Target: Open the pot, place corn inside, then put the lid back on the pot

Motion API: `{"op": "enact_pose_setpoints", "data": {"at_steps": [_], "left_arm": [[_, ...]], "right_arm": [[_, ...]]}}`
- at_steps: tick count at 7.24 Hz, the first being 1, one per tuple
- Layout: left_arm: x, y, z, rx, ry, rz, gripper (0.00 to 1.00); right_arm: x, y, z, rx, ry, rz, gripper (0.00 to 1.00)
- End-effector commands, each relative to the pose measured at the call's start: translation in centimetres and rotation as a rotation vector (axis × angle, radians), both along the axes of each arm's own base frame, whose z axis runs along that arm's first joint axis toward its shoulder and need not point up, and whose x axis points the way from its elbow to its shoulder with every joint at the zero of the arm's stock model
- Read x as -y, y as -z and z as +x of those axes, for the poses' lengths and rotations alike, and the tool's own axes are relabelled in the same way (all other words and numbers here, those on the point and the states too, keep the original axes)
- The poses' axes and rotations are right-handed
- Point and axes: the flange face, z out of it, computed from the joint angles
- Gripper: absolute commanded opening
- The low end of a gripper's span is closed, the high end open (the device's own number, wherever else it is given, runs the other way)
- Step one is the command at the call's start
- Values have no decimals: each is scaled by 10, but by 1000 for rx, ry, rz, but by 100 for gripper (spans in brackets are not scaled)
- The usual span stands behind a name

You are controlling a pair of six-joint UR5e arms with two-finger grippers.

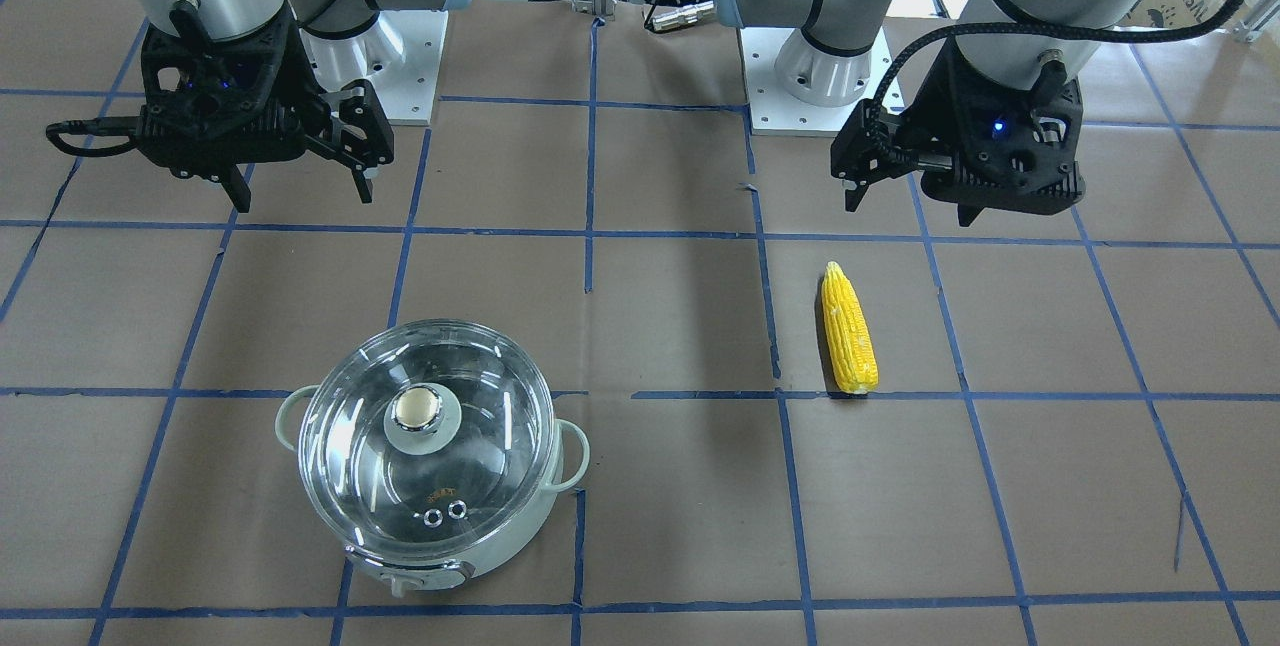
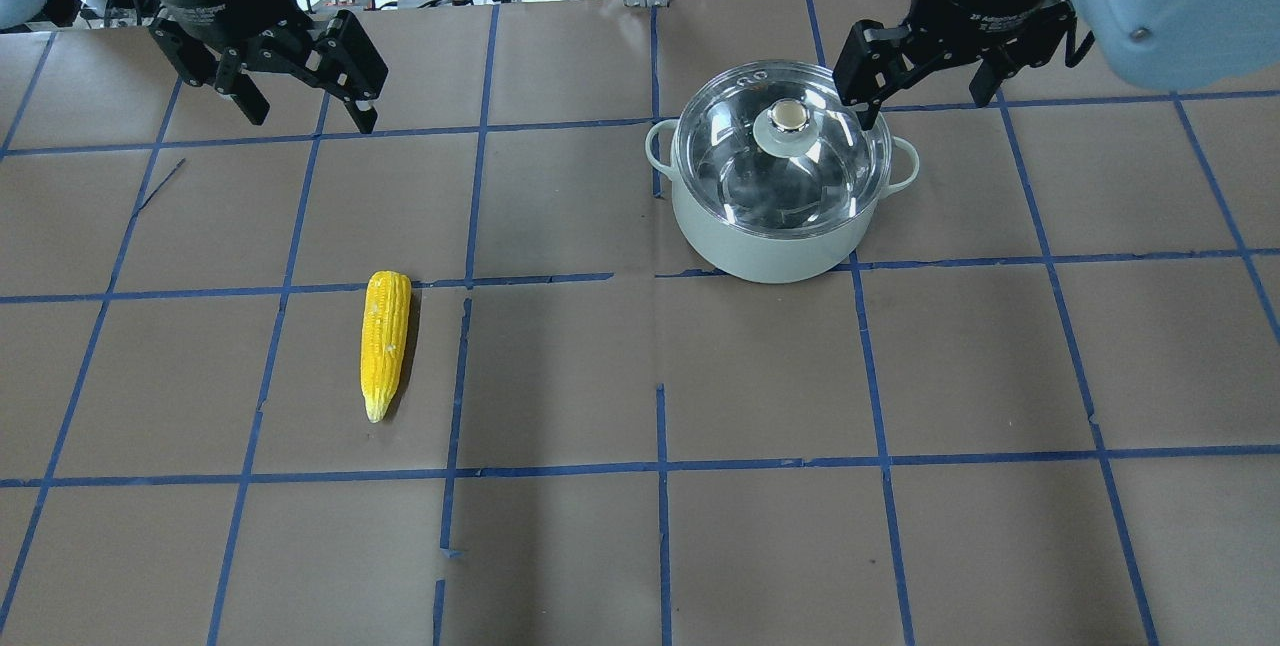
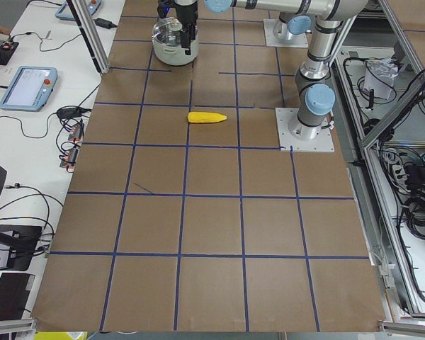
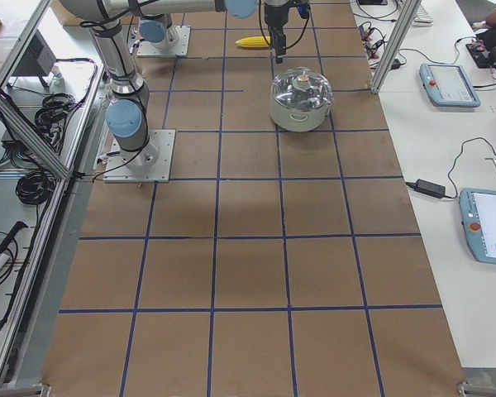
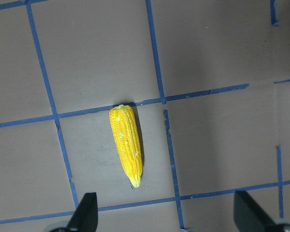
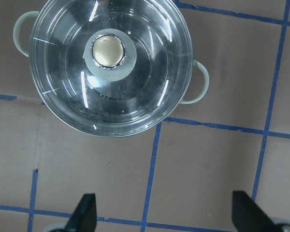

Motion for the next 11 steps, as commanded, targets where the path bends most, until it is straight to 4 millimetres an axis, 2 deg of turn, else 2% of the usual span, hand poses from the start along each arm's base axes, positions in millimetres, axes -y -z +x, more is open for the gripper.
{"op": "enact_pose_setpoints", "data": {"at_steps": [1, 2, 3, 4, 5, 6, 7, 9, 11], "left_arm": [[0, 0, 0, -1, -1, 1, 100], [-1, 4, 0, -11, -3, 10, 100], [-1, 4, -1, -12, -1, 10, 100], [-1, 5, 0, -12, 0, 12, 100], [-1, 8, 1, -1, 7, 14, 100], [1, 6, 1, -2, 7, 8, 100], [1, 8, 1, -3, 7, 12, 100], [4, 6, 1, -3, 7, 8, 100], [5, 7, 2, -5, 5, 9, 100]], "right_arm": [[21, 5, 3, 5, -3, -6, 100], [46, 11, 10, 7, -12, 4, 99], [71, 27, 32, 30, -43, 21, 97], [97, 50, 52, 33, -69, 5, 97], [119, 82, 61, 34, -72, 6, 97], [131, 108, 63, 35, -73, 5, 96], [140, 133, 63, 32, -74, 34, 96], [146, 150, 64, 31, -73, 49, 96], [144, 170, 64, 26, -70, 82, 86]]}}
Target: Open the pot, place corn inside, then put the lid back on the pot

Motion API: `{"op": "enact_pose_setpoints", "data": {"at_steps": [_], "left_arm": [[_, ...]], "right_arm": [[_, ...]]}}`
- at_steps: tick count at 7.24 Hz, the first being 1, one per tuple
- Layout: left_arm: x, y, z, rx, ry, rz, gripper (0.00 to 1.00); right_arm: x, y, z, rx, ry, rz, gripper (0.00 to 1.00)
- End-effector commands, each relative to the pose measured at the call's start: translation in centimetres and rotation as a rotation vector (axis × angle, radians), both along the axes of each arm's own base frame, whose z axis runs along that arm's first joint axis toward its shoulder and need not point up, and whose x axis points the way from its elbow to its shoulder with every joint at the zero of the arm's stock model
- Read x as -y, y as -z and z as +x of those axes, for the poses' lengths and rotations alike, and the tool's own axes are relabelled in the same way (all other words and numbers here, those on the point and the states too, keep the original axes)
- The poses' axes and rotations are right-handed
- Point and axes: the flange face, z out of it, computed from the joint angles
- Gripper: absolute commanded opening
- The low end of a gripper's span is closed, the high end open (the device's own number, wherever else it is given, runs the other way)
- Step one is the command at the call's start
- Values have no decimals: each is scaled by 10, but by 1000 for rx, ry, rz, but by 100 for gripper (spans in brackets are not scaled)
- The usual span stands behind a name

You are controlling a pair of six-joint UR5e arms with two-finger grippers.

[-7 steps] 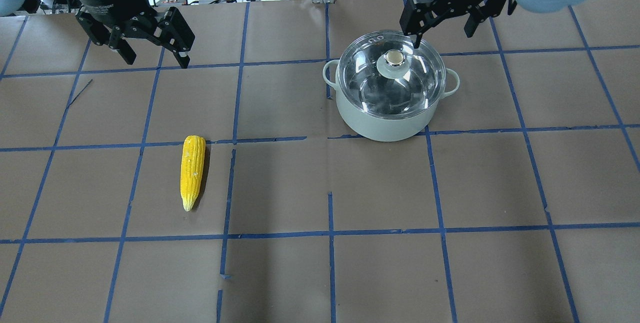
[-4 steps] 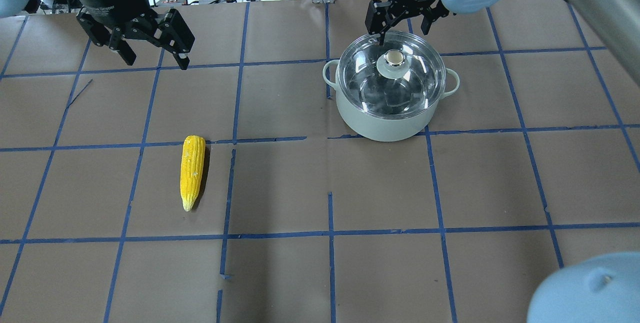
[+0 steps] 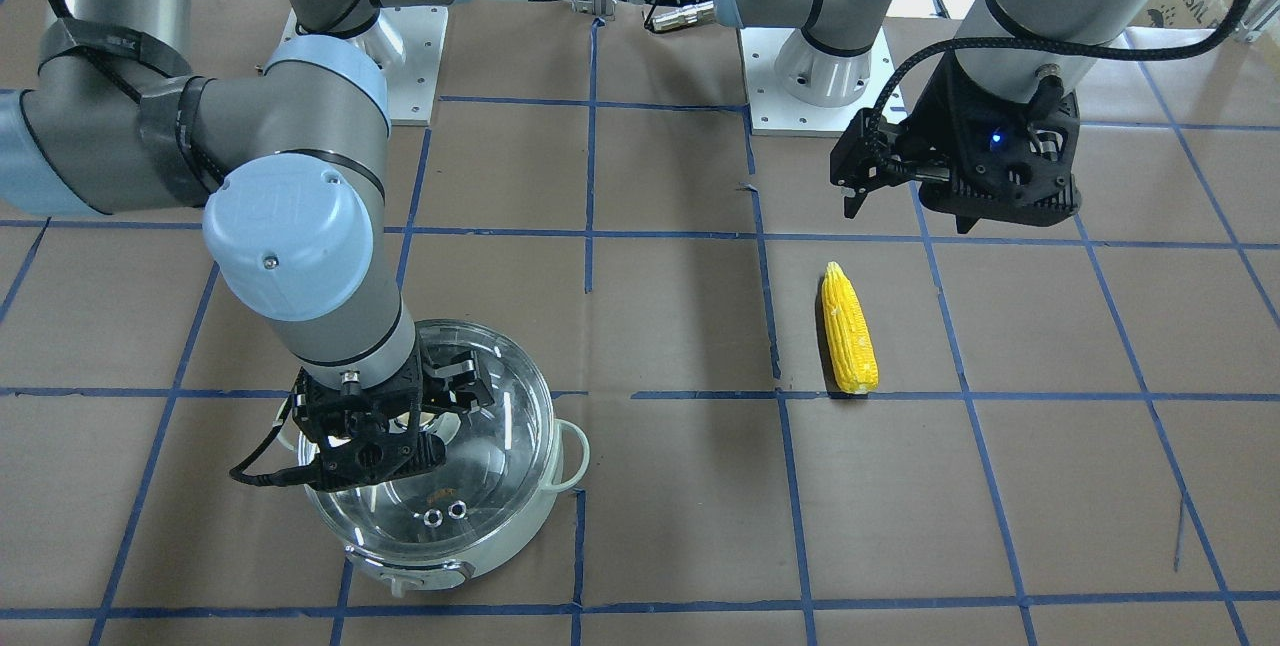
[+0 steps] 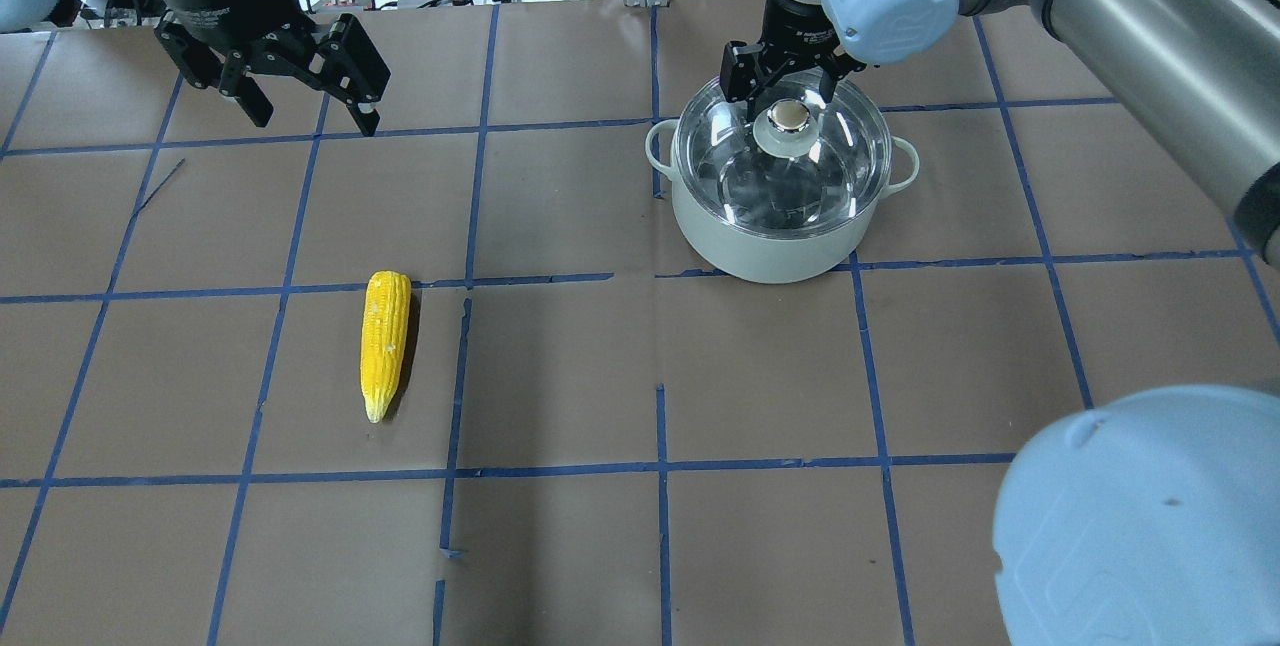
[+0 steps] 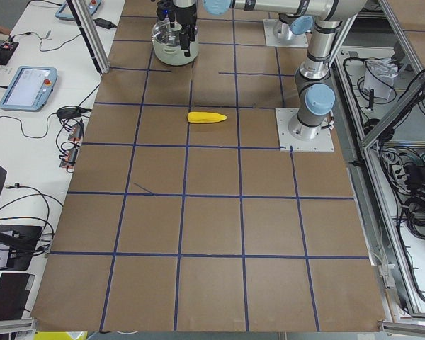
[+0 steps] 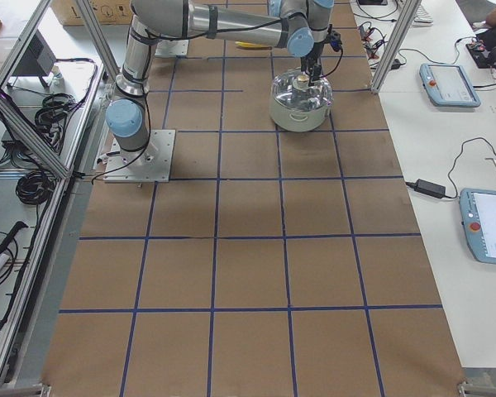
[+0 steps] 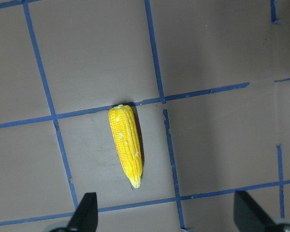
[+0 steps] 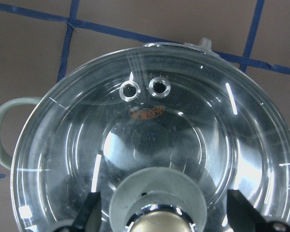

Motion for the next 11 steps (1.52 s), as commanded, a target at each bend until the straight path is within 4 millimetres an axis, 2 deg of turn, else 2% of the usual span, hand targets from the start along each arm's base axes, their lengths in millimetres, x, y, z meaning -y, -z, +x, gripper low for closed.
{"op": "enact_pose_setpoints", "data": {"at_steps": [1, 2, 3, 5, 7, 8, 9, 11], "left_arm": [[1, 1, 0, -3, 0, 2, 100], [2, 1, 0, -4, -1, 2, 100], [1, 0, 1, -4, -1, 0, 100], [1, 0, 1, -4, -1, 0, 100], [2, 0, 2, -4, -3, 0, 100], [2, -1, 2, -6, -3, -2, 100], [0, -1, 2, -6, -1, -2, 100], [1, -2, 2, -7, -1, -5, 100]], "right_arm": [[-5, 10, 0, -4, 0, 20, 85], [-5, 9, -1, -5, 2, 18, 79], [-3, 2, -1, -8, 2, 6, 67], [-5, -8, -3, -7, 3, -4, 56], [-11, -7, -3, -8, 2, 7, 42], [-11, -11, -2, -9, 0, 13, 40], [-16, -23, -3, -10, 2, 28, 38], [-36, -80, -11, -13, -1, 42, 38]]}}
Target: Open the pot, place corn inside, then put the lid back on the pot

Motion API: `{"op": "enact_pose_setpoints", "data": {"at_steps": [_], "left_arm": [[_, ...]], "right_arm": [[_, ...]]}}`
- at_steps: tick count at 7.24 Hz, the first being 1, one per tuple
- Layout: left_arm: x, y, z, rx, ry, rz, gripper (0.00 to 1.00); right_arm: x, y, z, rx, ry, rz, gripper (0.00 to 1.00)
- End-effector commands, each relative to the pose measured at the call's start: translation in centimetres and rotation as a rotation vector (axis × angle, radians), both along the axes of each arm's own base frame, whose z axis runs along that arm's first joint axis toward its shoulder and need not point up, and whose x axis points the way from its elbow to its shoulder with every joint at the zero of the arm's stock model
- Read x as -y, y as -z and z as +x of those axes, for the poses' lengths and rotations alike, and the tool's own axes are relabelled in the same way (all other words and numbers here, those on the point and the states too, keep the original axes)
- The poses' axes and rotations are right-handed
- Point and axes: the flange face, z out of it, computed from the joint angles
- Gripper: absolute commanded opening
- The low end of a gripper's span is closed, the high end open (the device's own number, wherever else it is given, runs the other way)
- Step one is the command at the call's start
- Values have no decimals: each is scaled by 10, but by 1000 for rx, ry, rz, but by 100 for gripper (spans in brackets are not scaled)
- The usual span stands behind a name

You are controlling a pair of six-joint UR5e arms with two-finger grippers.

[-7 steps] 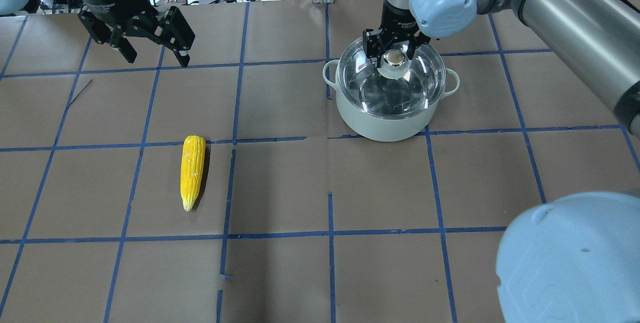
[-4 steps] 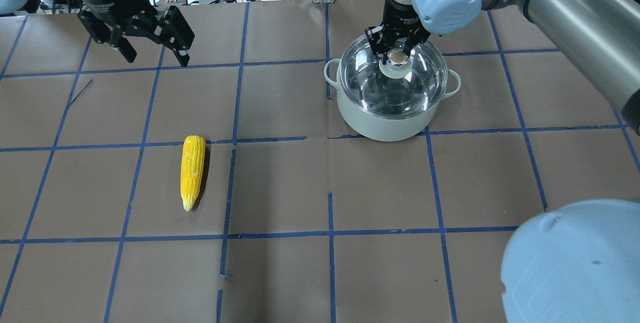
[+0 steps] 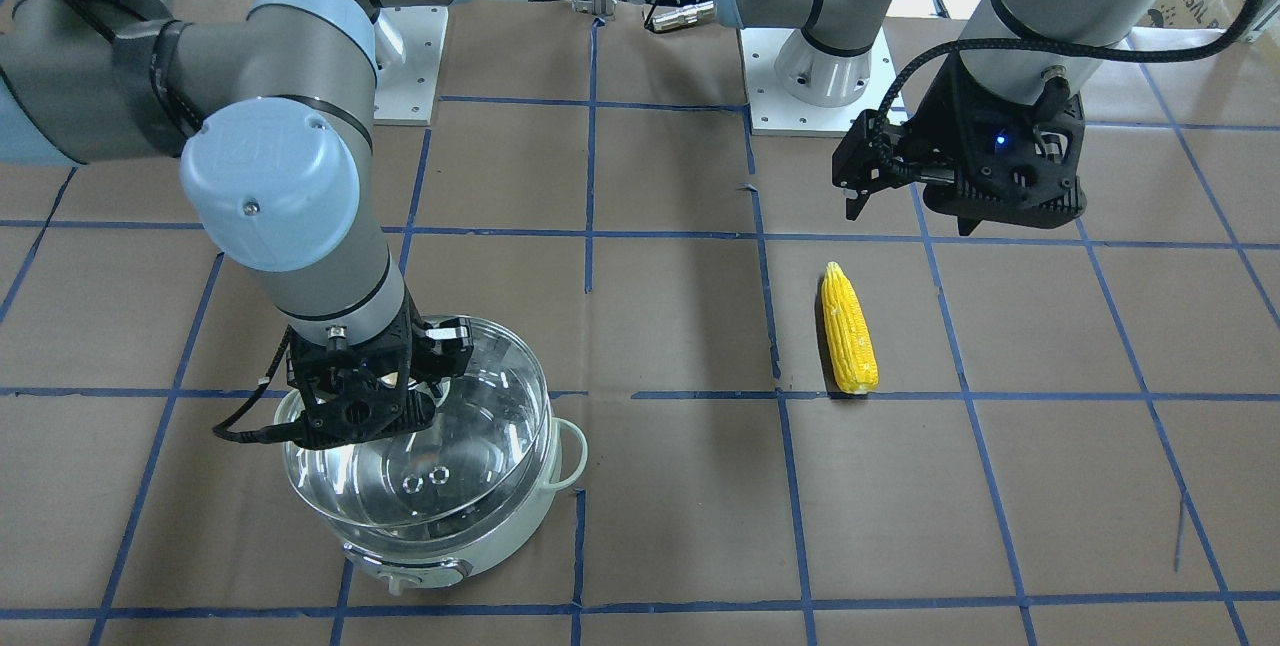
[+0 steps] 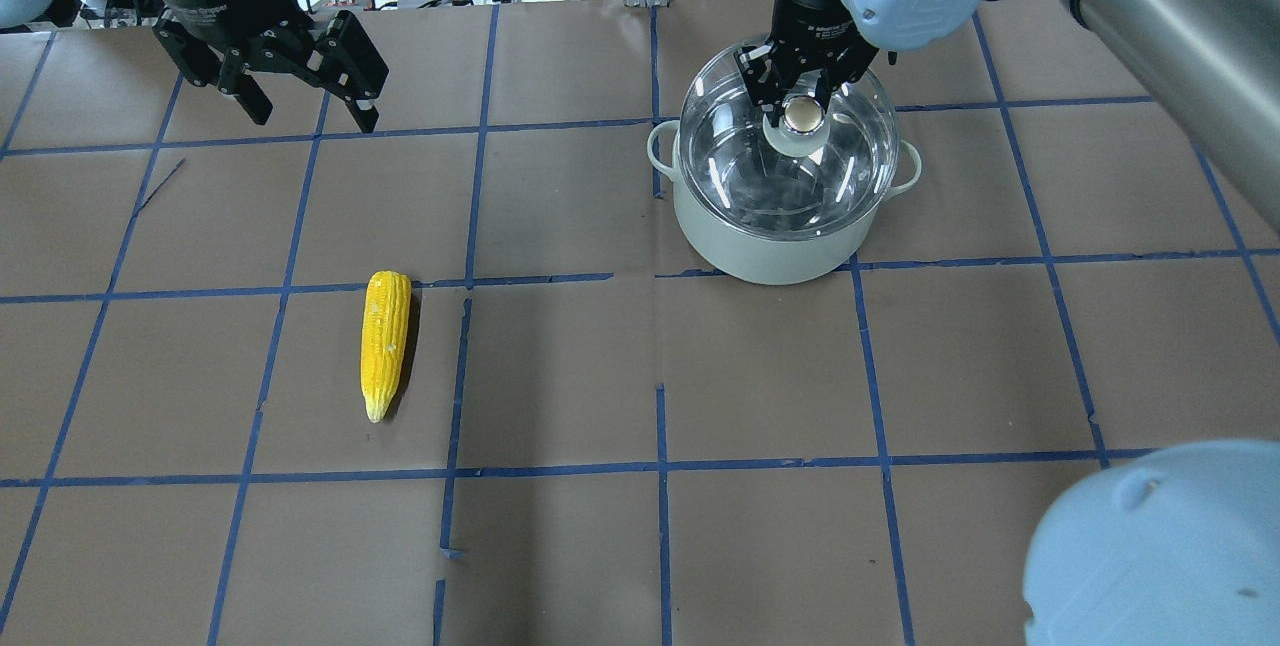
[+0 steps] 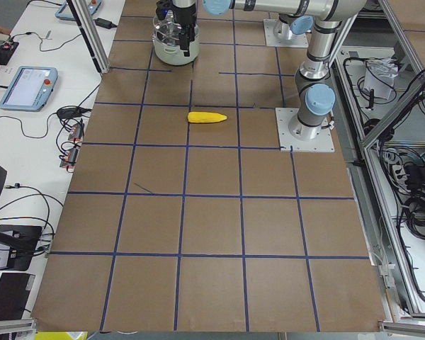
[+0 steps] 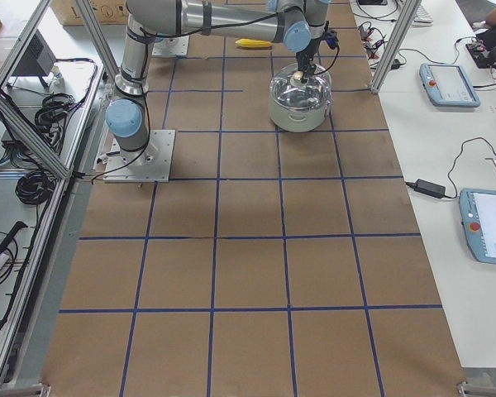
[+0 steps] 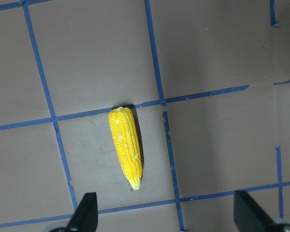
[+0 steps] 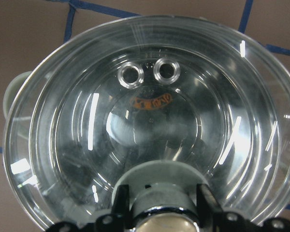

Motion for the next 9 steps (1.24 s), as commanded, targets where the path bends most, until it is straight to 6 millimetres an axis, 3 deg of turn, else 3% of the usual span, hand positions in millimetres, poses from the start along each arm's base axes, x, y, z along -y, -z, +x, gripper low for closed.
{"op": "enact_pose_setpoints", "data": {"at_steps": [1, 3, 4, 5, 7, 8, 9], "left_arm": [[0, 0, 1, -1, -1, -1, 100], [0, -1, 1, 0, -1, -3, 100], [-4, 12, 2, 0, 0, 26, 100], [-2, 35, 12, -3, 3, 72, 100], [5, 127, 68, -28, 50, 111, 100], [-2, 179, 83, -36, 44, 120, 100], [-11, 226, 83, -38, 41, 129, 100]], "right_arm": [[-24, -65, -7, -3, -5, 22, 38], [-67, -116, -26, -9, 18, 61, 35], [-90, -135, -38, -11, 35, 83, 34], [-99, -140, -53, -17, 59, 93, 34], [-108, -123, -60, -30, 80, 182, 33], [-108, -120, -65, -32, 88, 195, 33], [-108, -120, -65, -35, 88, 196, 33]]}}
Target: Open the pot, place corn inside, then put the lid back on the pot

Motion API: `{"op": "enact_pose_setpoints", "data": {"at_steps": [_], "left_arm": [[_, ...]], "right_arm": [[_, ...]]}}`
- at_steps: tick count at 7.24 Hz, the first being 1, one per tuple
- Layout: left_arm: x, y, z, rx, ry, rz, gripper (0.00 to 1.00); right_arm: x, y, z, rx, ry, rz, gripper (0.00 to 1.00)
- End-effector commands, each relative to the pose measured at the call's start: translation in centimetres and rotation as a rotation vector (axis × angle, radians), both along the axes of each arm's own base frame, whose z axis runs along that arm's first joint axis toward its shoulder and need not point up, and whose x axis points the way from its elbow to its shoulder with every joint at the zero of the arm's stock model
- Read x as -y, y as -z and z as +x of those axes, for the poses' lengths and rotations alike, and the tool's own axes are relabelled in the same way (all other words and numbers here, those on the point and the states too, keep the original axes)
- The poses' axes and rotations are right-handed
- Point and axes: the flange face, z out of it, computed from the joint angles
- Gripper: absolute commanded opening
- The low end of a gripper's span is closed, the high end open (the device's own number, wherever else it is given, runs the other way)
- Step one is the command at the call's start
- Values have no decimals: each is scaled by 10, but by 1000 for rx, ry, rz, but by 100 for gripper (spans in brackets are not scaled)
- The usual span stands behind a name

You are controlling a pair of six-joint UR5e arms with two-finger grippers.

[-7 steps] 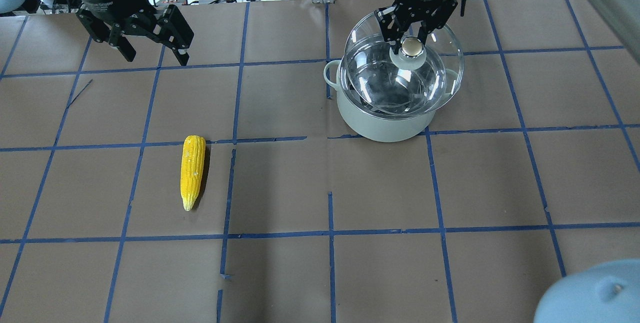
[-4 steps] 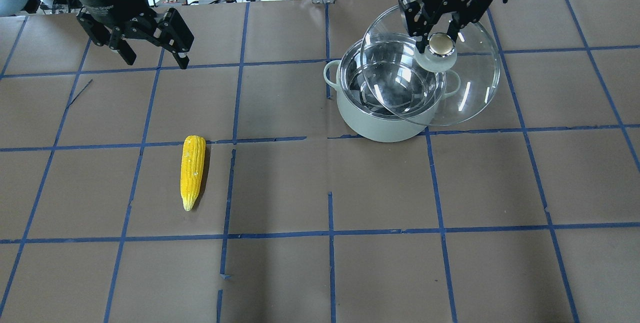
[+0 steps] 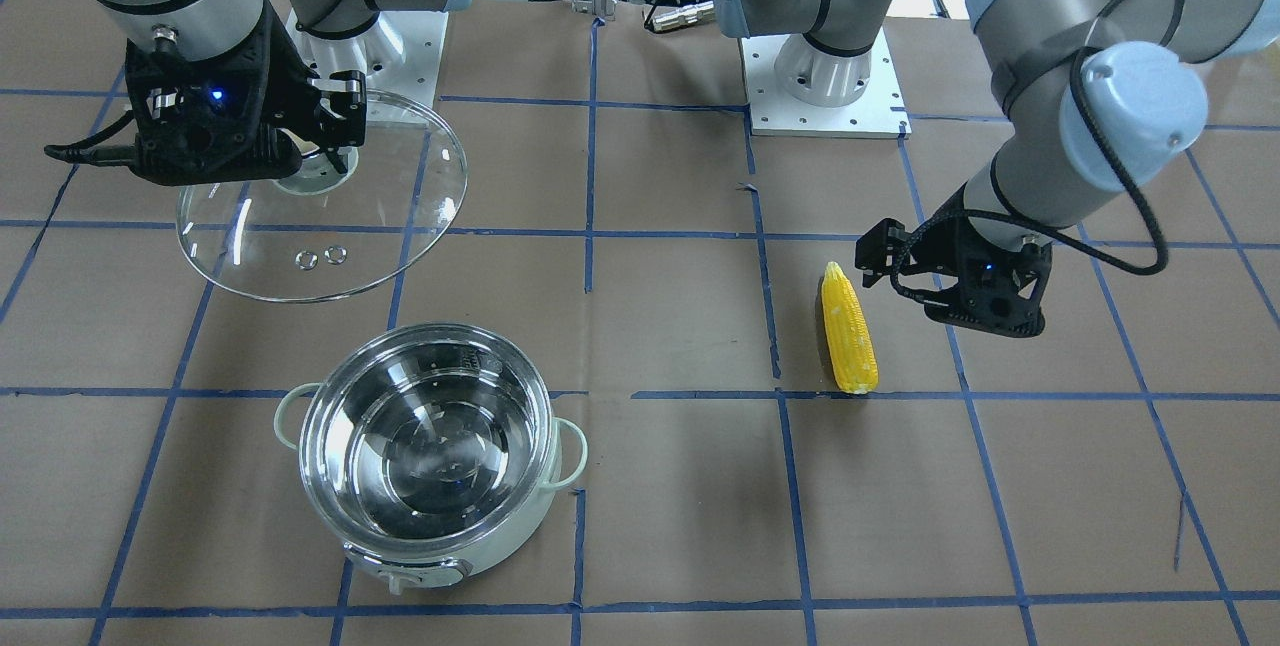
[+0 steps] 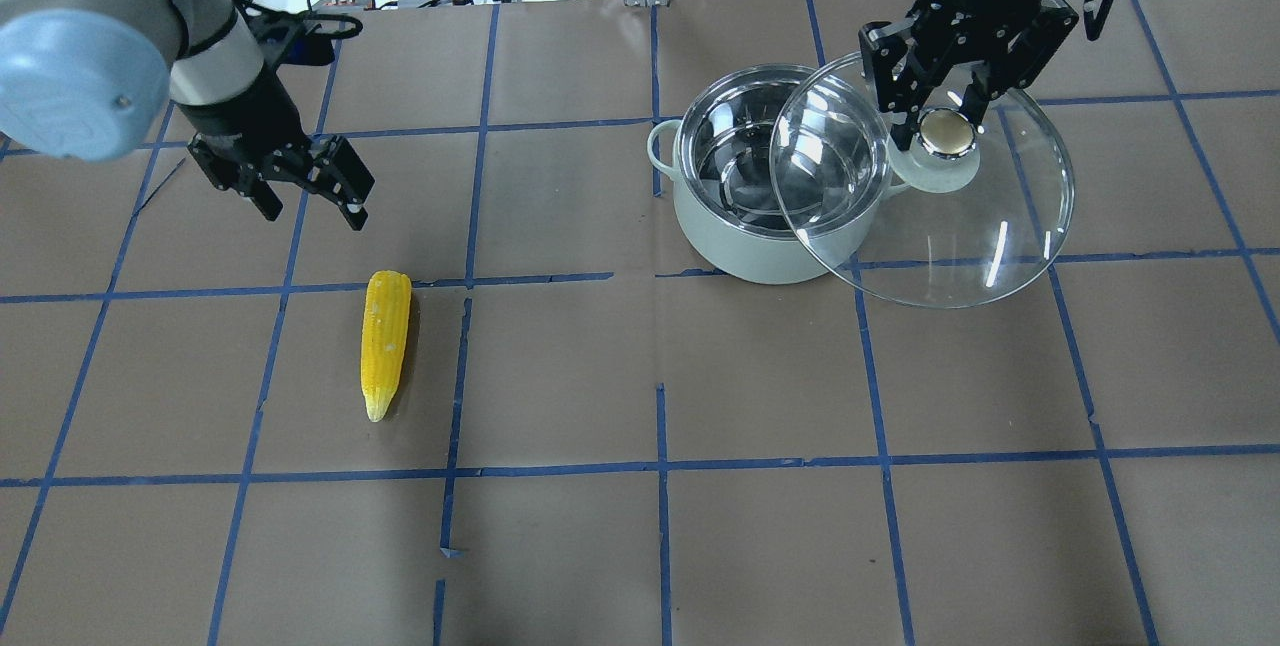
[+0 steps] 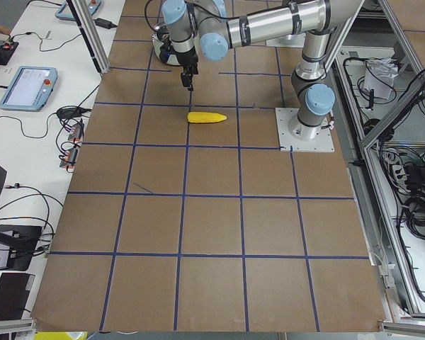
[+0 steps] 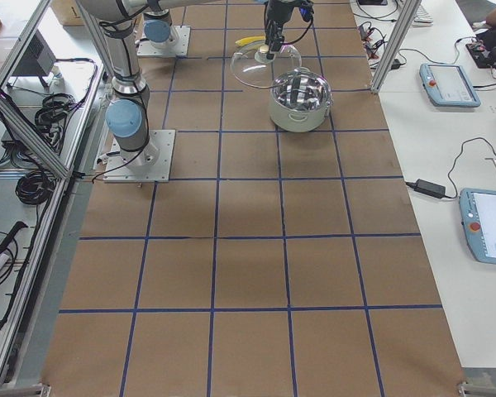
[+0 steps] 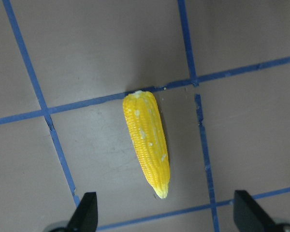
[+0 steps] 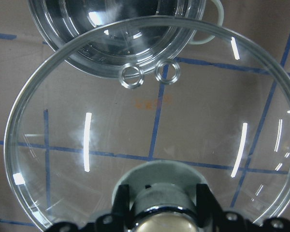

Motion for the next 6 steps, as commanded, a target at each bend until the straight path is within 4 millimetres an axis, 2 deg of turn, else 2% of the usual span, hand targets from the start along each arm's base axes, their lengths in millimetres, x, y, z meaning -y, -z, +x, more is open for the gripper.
{"op": "enact_pose_setpoints", "data": {"at_steps": [1, 2, 3, 4, 5, 6], "left_arm": [[-22, 100, 6, -4, -4, 3, 100], [-30, 136, 5, 4, -4, -37, 100], [-27, 162, 4, 4, 1, -50, 98], [-27, 177, -2, 3, 2, -24, 90], [-25, 171, -1, 12, -9, -34, 62], [-24, 165, -1, 16, -13, -32, 6]], "right_arm": [[-4, 5, -3, -12, 2, 35, 33], [-5, 9, -3, -14, 2, 61, 33], [-5, 10, -3, -16, 2, 72, 33], [-6, 11, -3, -16, 2, 81, 33], [-6, 12, -3, -16, 2, 82, 33], [-6, 12, -3, -16, 2, 84, 33]]}}
